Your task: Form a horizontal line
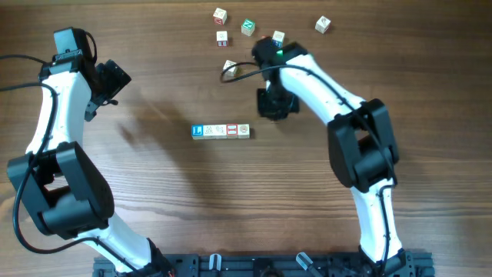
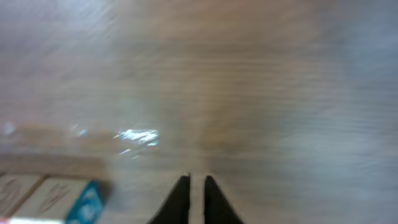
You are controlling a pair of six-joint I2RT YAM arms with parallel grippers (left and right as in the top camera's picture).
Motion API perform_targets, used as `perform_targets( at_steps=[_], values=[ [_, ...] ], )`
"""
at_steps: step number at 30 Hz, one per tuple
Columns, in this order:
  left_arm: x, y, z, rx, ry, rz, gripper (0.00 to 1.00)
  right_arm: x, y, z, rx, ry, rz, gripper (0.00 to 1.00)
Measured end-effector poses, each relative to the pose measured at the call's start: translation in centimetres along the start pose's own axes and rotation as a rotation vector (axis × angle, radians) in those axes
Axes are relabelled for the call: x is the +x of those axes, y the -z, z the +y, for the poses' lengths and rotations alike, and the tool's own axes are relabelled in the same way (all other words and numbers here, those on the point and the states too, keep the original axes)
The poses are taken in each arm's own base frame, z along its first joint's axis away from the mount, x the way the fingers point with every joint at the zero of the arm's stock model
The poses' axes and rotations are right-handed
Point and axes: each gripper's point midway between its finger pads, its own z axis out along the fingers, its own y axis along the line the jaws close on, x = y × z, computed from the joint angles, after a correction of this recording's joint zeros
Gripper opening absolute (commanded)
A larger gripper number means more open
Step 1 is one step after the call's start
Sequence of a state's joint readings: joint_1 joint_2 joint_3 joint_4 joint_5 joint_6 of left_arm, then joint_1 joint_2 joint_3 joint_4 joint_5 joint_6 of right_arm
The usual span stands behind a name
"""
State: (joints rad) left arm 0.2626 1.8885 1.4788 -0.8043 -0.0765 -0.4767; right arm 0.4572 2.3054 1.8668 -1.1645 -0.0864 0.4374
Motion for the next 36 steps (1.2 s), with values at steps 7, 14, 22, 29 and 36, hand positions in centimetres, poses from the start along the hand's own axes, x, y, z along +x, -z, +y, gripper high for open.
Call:
perform_targets(
  at_steps=[7,14,22,29,36],
  values=[
    [0.0,0.0,0.0,0.0,0.0,0.0,1.0,-4.5,0.8,-8.4,0.108,-0.074,-0.104,0.95],
    [0.0,0.0,0.0,0.0,0.0,0.0,1.0,-8.2,1.3,-8.3,0.088,-0.074,-0.251,1.0],
    [0.0,0.0,0.0,0.0,0.0,0.0,1.0,-16.9,5.1,-5.7,-0.033,-0.074,-0.643,1.0],
    [0.0,0.0,0.0,0.0,0.0,0.0,1.0,-17.2,5.4,-5.6,-0.038,-0.074,-0.659,1.0],
    [0.0,0.0,0.0,0.0,0.0,0.0,1.0,-17.2,5.4,-5.6,-0.038,-0.074,-0.659,1.0]
  ],
)
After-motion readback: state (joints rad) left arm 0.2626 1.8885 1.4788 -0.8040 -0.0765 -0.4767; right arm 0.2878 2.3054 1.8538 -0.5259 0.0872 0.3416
